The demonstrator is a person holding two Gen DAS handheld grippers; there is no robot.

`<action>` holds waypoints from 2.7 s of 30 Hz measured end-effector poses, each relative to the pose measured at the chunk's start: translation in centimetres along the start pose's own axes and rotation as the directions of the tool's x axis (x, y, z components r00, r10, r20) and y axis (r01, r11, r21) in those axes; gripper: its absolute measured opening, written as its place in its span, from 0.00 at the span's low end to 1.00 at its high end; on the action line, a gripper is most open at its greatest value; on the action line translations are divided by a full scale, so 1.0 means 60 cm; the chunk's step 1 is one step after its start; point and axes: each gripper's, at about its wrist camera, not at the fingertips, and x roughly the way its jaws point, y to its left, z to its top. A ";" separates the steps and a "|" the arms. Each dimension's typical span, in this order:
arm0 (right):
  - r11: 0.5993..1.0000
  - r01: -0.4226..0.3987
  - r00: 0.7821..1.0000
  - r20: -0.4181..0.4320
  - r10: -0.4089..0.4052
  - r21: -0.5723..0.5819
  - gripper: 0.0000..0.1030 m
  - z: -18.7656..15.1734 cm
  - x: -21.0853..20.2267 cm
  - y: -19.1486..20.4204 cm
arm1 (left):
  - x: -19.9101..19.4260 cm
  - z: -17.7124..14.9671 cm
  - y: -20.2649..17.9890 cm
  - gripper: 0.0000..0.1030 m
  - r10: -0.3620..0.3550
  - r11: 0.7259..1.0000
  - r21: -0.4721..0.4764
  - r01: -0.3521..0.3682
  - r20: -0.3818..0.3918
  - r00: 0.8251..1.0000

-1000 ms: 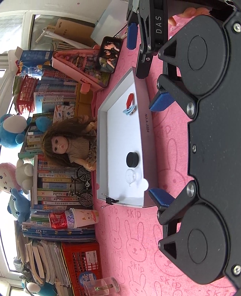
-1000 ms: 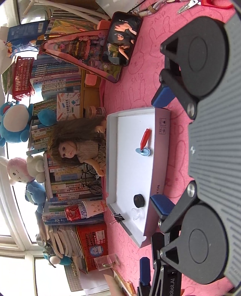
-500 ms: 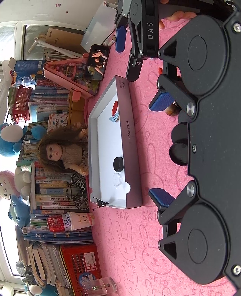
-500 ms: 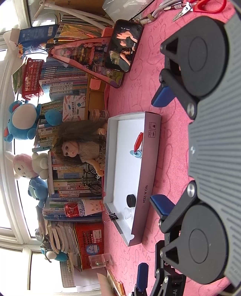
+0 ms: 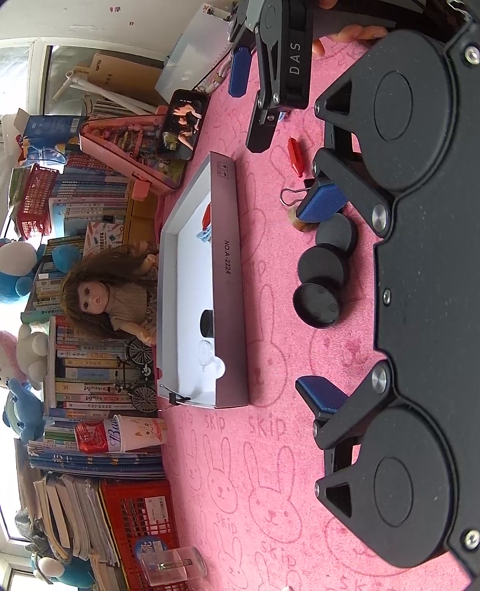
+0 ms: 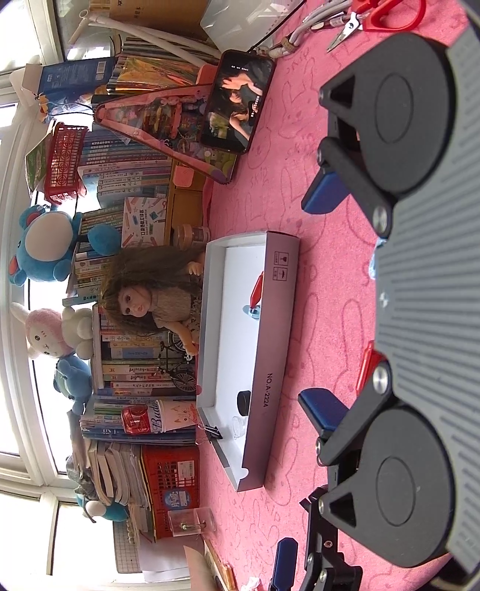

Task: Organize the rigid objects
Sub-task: 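Move both tools back from the box toward the black discs on the cloth, then grasp a black disc with the left tool while the right grasps the blue clip, then carry the disc and clip over the box and open both tools to release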

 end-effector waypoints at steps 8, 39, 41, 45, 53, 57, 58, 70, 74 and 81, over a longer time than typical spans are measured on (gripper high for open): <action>1.000 0.030 1.000 -0.003 -0.030 0.004 1.00 -0.021 -0.008 -0.008 | -0.005 -0.018 -0.002 0.79 -0.001 1.000 -0.002 0.001 -0.007 1.000; 0.980 0.185 0.982 0.015 -0.186 0.080 0.71 -0.061 -0.023 -0.008 | 0.012 -0.011 0.006 0.50 0.143 0.986 -0.097 -0.138 0.051 0.988; 0.979 0.189 0.982 0.012 -0.190 0.083 0.69 -0.063 -0.023 -0.008 | 0.017 -0.012 0.003 0.49 0.200 0.978 -0.074 -0.197 0.040 0.979; 0.973 0.215 0.976 0.009 -0.216 0.086 0.69 -0.064 -0.021 -0.011 | 0.026 -0.017 0.011 0.48 0.242 0.969 -0.058 -0.240 0.018 0.970; 0.968 0.231 0.972 0.019 -0.234 0.094 0.69 -0.070 -0.023 -0.008 | 0.030 -0.018 0.009 0.49 0.239 0.970 -0.054 -0.238 0.020 0.971; 0.968 0.230 0.972 0.019 -0.233 0.101 0.69 -0.067 -0.020 -0.002 | 0.034 -0.017 0.006 0.50 0.245 0.969 -0.039 -0.244 0.024 0.969; 0.966 0.236 0.971 0.017 -0.239 0.107 0.67 -0.066 -0.019 0.000 | 0.035 -0.017 0.005 0.50 0.246 0.969 -0.039 -0.245 0.025 0.969; 0.942 0.314 0.949 -0.020 -0.314 0.116 0.40 -0.066 -0.010 0.023 | 0.032 -0.015 0.005 0.29 0.223 0.974 -0.043 -0.222 0.030 0.974; 0.949 0.291 0.957 -0.022 -0.291 0.120 0.39 -0.062 -0.006 0.017 | 0.029 -0.013 0.006 0.29 0.213 0.976 -0.052 -0.211 0.029 0.977; 0.953 0.277 0.960 -0.001 -0.279 0.119 0.39 -0.054 -0.009 0.004 | 0.025 -0.007 0.006 0.29 0.201 0.978 -0.056 -0.199 0.037 0.979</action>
